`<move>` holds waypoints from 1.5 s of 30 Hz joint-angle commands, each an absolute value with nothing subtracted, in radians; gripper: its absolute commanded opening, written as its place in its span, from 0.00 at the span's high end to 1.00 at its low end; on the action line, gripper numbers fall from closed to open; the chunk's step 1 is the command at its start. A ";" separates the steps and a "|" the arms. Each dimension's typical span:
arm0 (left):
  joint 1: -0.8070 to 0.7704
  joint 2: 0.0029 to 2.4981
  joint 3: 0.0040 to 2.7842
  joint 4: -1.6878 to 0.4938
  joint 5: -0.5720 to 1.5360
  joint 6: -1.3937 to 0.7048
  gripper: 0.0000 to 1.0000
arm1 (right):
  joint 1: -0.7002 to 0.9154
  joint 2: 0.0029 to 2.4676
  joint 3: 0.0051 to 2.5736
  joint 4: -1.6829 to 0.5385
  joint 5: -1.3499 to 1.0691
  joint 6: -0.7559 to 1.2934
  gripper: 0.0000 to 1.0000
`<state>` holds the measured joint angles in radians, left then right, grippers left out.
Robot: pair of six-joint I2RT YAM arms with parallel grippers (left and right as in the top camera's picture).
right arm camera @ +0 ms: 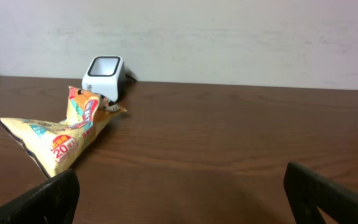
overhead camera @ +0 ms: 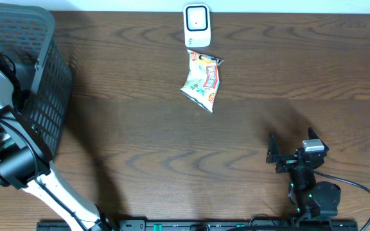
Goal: Scan the item barcode
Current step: 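Reach the left gripper into the basket and grasp the Kleenex tissue pack, then carry the tissue pack to the scanner and set it down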
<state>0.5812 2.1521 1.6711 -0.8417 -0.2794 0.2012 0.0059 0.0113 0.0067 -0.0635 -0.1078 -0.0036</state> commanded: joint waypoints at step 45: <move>-0.239 1.903 1.685 -0.603 0.127 -0.340 0.93 | 0.015 0.006 0.006 -0.068 -0.104 0.014 0.01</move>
